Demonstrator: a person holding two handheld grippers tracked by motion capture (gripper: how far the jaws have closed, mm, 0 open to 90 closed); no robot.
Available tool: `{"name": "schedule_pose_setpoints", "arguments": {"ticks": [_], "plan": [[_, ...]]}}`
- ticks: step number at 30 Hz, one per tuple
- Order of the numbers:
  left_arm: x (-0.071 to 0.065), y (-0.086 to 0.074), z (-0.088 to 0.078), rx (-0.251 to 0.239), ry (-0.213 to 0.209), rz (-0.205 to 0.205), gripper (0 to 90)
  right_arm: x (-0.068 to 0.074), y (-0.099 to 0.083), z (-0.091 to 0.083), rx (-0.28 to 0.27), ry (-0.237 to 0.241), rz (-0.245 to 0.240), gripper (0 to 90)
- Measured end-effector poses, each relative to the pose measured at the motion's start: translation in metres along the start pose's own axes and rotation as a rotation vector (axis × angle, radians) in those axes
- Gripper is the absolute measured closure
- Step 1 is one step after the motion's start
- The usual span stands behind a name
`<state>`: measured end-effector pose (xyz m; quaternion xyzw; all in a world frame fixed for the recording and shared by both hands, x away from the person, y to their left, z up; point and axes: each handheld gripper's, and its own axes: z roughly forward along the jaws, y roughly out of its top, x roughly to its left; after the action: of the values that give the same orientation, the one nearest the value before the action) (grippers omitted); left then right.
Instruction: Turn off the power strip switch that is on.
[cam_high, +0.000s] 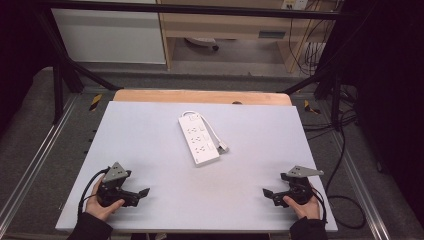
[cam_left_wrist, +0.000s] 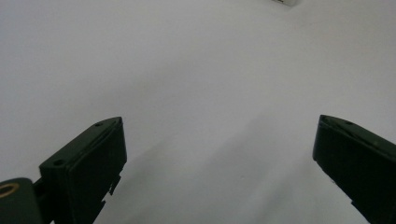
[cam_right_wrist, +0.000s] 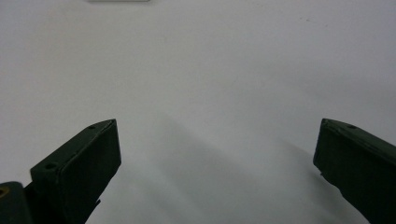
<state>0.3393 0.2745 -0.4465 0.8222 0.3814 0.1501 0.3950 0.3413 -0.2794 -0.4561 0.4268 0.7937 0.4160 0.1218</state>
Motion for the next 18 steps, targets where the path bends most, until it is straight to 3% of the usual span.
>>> {"name": "schedule_pose_setpoints", "arguments": {"ticks": [18], "plan": [[-0.0024, 0.0054, -0.0003, -0.008, 0.002, 0.003, 2.8, 0.0001, 0.0001, -0.0001, 0.003, -0.003, 0.001, 1.3]]}}
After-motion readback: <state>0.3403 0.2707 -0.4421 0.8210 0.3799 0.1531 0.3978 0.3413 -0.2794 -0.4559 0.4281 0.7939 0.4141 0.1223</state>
